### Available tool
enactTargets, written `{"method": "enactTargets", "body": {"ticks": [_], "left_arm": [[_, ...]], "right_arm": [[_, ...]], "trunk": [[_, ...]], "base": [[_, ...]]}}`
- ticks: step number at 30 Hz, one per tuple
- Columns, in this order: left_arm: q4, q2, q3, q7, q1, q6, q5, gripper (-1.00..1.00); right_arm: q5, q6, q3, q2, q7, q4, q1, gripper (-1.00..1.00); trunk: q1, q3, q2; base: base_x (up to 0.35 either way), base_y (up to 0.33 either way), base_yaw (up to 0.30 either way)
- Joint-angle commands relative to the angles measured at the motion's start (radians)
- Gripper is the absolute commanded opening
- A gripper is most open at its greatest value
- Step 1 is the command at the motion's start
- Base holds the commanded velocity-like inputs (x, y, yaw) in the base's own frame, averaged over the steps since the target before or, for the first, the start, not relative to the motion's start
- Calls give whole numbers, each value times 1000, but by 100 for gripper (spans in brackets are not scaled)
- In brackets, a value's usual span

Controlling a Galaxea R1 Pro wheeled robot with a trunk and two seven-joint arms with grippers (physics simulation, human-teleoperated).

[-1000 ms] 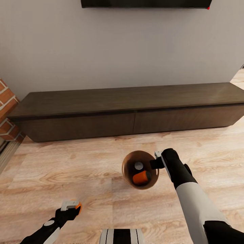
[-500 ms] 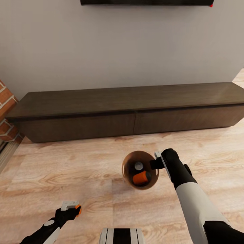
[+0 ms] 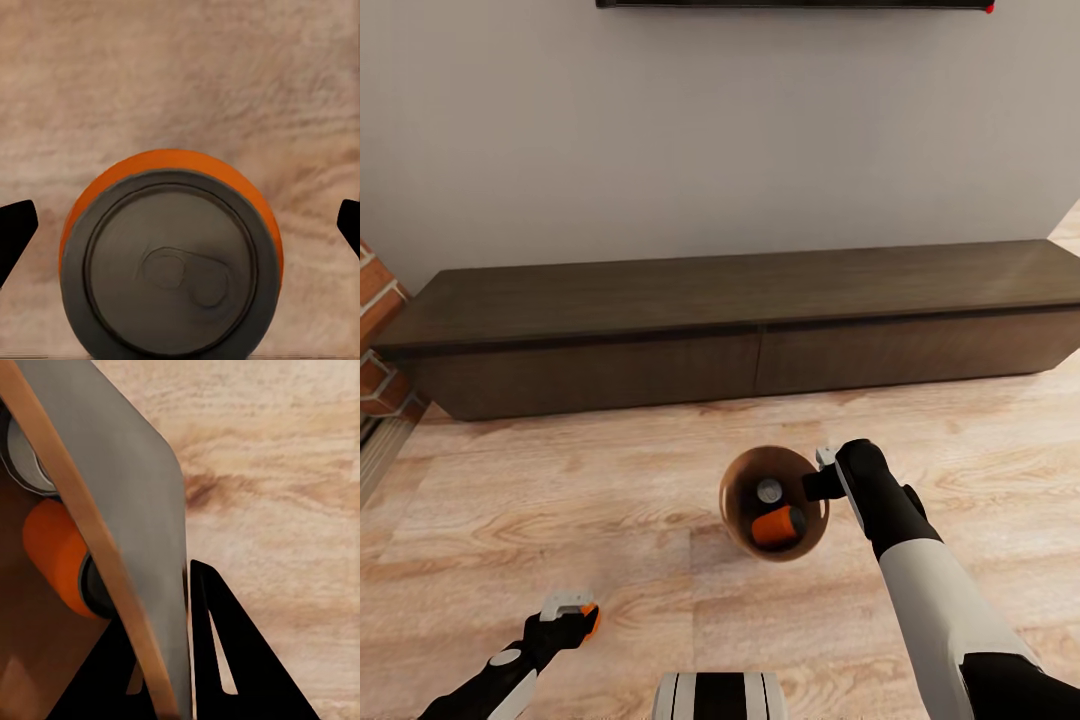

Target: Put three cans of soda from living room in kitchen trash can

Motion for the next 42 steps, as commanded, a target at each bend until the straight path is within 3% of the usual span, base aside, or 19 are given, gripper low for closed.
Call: {"method": "enactTargets", "body": {"ticks": [1, 5, 15, 16, 26, 42], "left_arm": [[0, 0, 0, 0, 0, 0, 0, 100], [0, 0, 1, 0, 0, 1, 0, 100], [1, 0, 2, 1, 0, 0, 0, 100], [2, 0, 2, 1, 0, 0, 0, -100], [7, 0, 10, 0, 0, 2, 0, -100], [7, -2, 6, 1, 0, 14, 3, -100]], "right_arm": [[-19, 2, -1, 0, 5, 0, 0, -100], [-19, 2, -1, 0, 5, 0, 2, -100], [-19, 2, -2, -1, 5, 0, 3, -100], [-19, 2, -2, -1, 5, 0, 3, -100], [-16, 2, -1, 0, 5, -1, 10, -100], [-16, 2, 0, 0, 5, -1, 12, -100]], "trunk": [[0, -4, 0], [2, -19, -1], [2, -19, -1], [2, -19, -1], [2, -19, -1], [-5, 43, 2]], "base": [[0, 0, 0], [0, 0, 0], [0, 0, 0], [0, 0, 0], [0, 0, 0], [0, 0, 0]]}}
